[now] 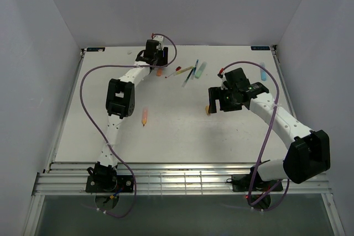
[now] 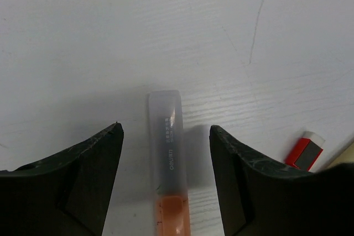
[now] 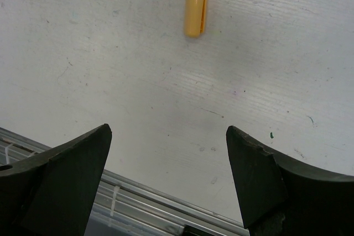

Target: Open the pen caps

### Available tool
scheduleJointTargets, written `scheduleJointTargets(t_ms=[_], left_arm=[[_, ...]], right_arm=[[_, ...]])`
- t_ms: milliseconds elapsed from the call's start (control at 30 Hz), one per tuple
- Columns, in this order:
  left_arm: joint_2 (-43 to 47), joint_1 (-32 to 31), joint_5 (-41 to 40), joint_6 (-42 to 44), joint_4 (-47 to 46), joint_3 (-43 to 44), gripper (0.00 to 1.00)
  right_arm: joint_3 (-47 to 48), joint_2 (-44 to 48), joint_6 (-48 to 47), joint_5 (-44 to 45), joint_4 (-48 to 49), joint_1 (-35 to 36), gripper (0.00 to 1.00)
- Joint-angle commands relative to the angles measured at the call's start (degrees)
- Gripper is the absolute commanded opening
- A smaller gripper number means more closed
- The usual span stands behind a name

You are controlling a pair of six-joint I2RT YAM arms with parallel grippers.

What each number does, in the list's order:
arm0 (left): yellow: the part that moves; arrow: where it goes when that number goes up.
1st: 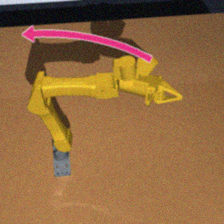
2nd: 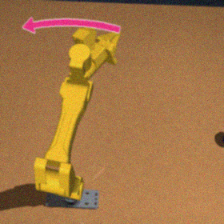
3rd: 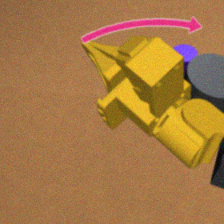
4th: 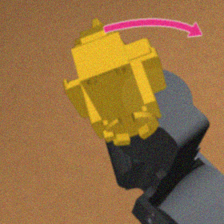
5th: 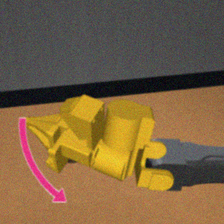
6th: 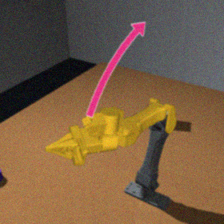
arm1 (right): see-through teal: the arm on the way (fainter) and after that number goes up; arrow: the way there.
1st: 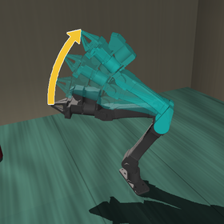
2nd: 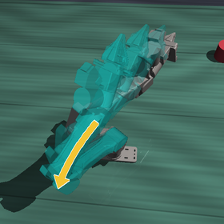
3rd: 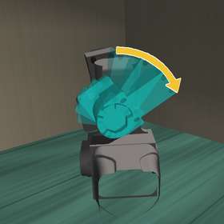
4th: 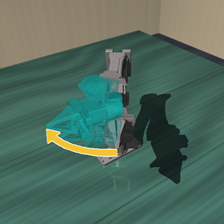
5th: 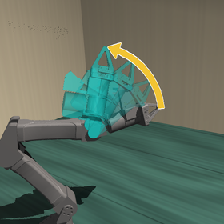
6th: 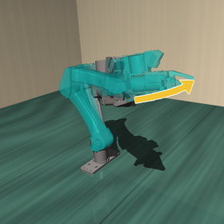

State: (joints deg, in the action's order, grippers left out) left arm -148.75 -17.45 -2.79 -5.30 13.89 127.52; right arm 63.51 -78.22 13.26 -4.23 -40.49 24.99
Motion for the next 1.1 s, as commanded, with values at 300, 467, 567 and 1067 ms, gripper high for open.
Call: scheduleJointTargets(t_ms=[300, 467, 567, 1067], left_arm=[[-1.3, -1.1, -1.8, 0.3, 0.6, -1.8, 0.65], [-1.5, -1.1, -1.5, -0.7, 1.2, -2.1, 0.53], [-1.2, -1.1, -1.0, -1.3, 1.4, -2.5, 0.44], [8.5, -0.3, 4.8, -8.9, 5.0, 0.2, 0.02]], right_arm=[[-0.6, 2.5, -1.0, 1.2, 1.0, 0.1, 0.90], [-0.3, 2.5, -0.9, 1.3, 1.0, 0.1, 0.90], [0.0, 2.3, -0.9, 1.2, 1.0, 0.1, 0.90], [4.0, -0.6, 0.1, -2.3, 0.2, 0.1, 0.90]])
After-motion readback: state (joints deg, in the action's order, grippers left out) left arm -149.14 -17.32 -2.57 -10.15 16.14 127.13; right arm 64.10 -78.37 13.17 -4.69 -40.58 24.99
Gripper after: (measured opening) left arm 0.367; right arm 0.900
